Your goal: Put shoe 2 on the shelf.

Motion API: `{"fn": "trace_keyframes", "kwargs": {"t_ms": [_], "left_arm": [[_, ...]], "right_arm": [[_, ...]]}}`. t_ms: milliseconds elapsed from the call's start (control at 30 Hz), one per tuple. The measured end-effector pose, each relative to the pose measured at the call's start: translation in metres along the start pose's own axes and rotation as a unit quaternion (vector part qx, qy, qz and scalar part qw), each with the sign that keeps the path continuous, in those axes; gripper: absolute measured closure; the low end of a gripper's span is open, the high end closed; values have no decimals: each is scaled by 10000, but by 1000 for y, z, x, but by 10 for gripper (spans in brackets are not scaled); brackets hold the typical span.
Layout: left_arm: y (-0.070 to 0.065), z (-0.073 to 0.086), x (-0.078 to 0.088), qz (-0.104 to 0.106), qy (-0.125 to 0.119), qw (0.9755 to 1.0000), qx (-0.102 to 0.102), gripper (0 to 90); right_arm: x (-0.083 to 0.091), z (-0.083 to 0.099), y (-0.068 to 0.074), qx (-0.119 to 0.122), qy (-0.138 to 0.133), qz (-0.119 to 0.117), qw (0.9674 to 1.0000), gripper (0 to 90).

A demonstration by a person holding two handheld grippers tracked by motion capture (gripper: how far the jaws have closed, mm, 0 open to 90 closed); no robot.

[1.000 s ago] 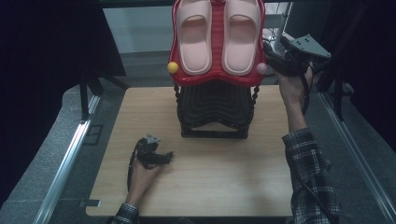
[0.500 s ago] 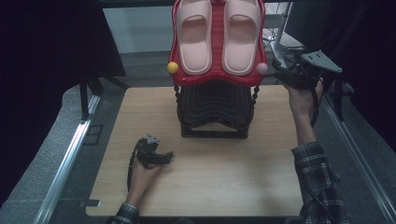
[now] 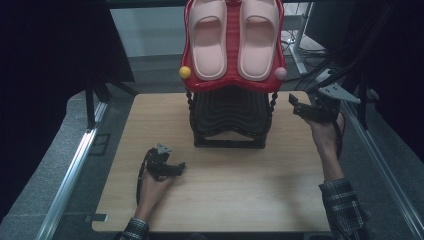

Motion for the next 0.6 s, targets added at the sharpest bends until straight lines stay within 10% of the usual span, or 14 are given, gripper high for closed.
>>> {"fn": "trace_keyframes", "kwargs": {"t_ms": [600], "left_arm": [[-1, 0, 0, 0, -5, 10000, 43, 50]], "right_arm": [[-21, 152, 18, -66, 1314, -412, 9904, 75]]}}
Point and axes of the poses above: each handheld gripper's, and its own axes: x roughly backward along the jaws, z roughly out of its underside, y roughly to its left, the point moved 10 cm from there along -x, roughly forward along the jaws, and after that the axes turned 15 degrees about y, right-handed, at the moved point
